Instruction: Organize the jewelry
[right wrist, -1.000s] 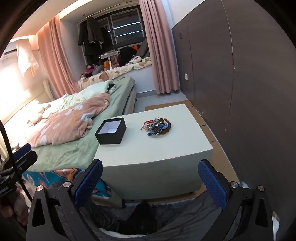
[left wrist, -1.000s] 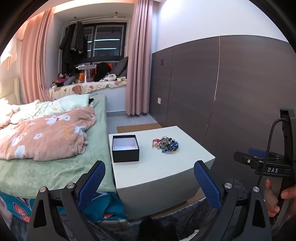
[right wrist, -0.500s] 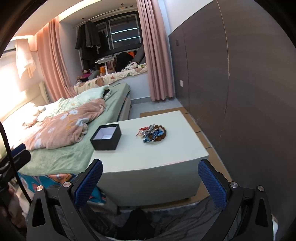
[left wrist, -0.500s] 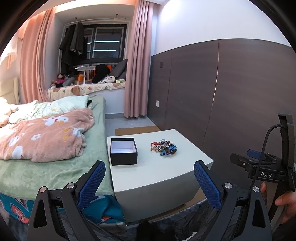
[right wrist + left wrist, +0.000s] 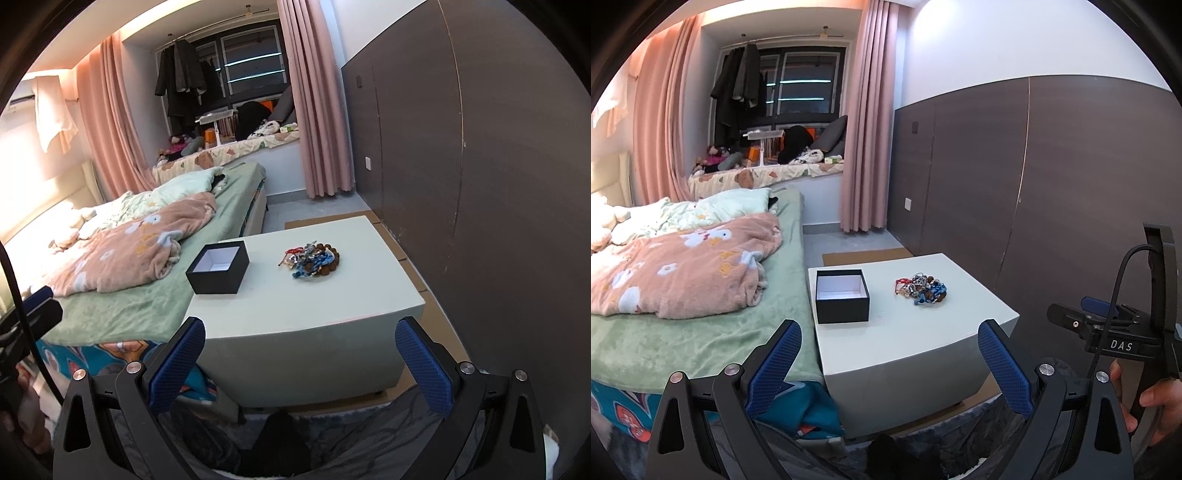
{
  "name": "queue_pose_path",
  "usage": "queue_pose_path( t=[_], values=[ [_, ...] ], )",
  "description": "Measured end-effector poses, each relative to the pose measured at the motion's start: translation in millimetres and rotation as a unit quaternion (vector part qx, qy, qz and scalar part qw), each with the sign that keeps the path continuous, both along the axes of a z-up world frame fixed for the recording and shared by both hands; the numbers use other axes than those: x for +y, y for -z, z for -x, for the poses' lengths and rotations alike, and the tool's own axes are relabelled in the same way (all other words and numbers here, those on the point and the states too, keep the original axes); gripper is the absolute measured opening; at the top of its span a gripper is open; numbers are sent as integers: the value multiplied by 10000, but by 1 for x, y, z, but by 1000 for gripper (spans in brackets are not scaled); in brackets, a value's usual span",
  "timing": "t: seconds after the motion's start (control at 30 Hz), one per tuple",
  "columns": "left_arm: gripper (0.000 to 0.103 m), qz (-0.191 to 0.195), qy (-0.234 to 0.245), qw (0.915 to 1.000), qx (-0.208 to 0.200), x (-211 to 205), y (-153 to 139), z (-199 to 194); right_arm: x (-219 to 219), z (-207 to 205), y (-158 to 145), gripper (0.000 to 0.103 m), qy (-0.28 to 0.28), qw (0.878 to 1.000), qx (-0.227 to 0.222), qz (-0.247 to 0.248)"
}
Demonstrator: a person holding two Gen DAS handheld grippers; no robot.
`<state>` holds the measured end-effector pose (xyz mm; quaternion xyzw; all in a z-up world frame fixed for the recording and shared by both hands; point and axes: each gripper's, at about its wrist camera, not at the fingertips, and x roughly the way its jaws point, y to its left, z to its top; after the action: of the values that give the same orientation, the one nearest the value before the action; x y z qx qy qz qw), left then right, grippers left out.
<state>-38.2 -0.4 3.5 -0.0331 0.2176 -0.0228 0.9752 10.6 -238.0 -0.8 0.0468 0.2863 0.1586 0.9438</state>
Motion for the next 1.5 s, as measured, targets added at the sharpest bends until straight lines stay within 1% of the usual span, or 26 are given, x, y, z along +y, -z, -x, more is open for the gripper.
queue_pose_path(
  t=[0.17,0.4,0.53,0.6,0.7,0.8,0.93,1.1,1.3,1.5],
  values=[
    [97,36,-3,10000,-49,2,-1,4,2,2,1,103,-54,10000,34,57],
    [97,27,5,10000,-68,1,-2,6,7,7,-3,103,-93,9998,-37,164],
    [97,-6,-12,9999,-102,-1,-3,9,8,8,-4,103,-96,9998,-54,170],
    [97,-64,-107,9998,-152,-2,-4,10,8,8,-4,103,-101,9998,-60,157],
    [97,17,-69,9998,-191,-2,-4,11,6,8,-5,103,-89,9998,-85,133],
    [97,-82,-207,9994,-246,-3,-5,12,3,7,-5,103,-70,9999,-104,82],
    [96,44,-187,9995,-250,1,-7,11,2,5,-6,103,-70,9999,-121,53],
    [97,17,-208,9995,-236,4,-7,6,2,2,-5,103,-77,9999,-69,51],
    [97,93,-162,9997,-142,9,-6,-12,4,-13,-2,103,-104,9999,37,16],
    [96,61,-125,9999,-55,11,-5,-45,2,-42,4,103,-94,9998,161,3]
  ],
)
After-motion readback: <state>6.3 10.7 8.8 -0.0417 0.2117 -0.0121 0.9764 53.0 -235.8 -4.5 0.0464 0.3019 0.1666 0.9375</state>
